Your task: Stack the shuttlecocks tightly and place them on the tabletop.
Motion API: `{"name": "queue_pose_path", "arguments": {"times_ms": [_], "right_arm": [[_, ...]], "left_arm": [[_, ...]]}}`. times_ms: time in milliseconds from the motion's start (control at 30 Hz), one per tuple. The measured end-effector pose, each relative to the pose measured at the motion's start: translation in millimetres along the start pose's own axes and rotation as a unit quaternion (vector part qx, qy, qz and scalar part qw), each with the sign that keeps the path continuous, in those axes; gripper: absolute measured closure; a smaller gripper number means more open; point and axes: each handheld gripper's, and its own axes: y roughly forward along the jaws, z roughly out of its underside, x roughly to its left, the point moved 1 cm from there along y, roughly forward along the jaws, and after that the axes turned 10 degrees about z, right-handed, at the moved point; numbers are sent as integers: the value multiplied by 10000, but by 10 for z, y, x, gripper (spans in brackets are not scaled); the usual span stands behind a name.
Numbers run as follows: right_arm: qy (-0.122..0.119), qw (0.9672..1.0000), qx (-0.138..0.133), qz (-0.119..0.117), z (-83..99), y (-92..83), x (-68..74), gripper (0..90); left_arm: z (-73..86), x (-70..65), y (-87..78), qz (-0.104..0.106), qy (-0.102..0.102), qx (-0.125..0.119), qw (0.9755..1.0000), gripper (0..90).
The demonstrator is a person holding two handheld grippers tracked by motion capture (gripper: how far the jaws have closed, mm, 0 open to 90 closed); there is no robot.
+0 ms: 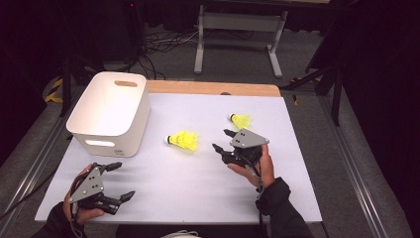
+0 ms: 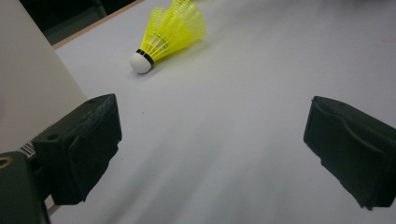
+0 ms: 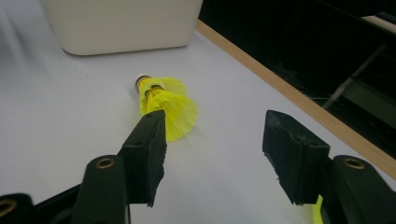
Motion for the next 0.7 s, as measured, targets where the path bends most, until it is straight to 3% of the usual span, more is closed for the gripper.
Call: {"name": "queue_pose_path", "arguments": {"times_ms": [267,700], "right_arm": [[36,9994,-10,355,176,-227,-117,361],[277,9977,35,623,479,-407,-193,290]], "left_arm": [[0,6,3,7,5,20,10000,51],[-6,-1,12,-44,25,7,10000,50]]}}
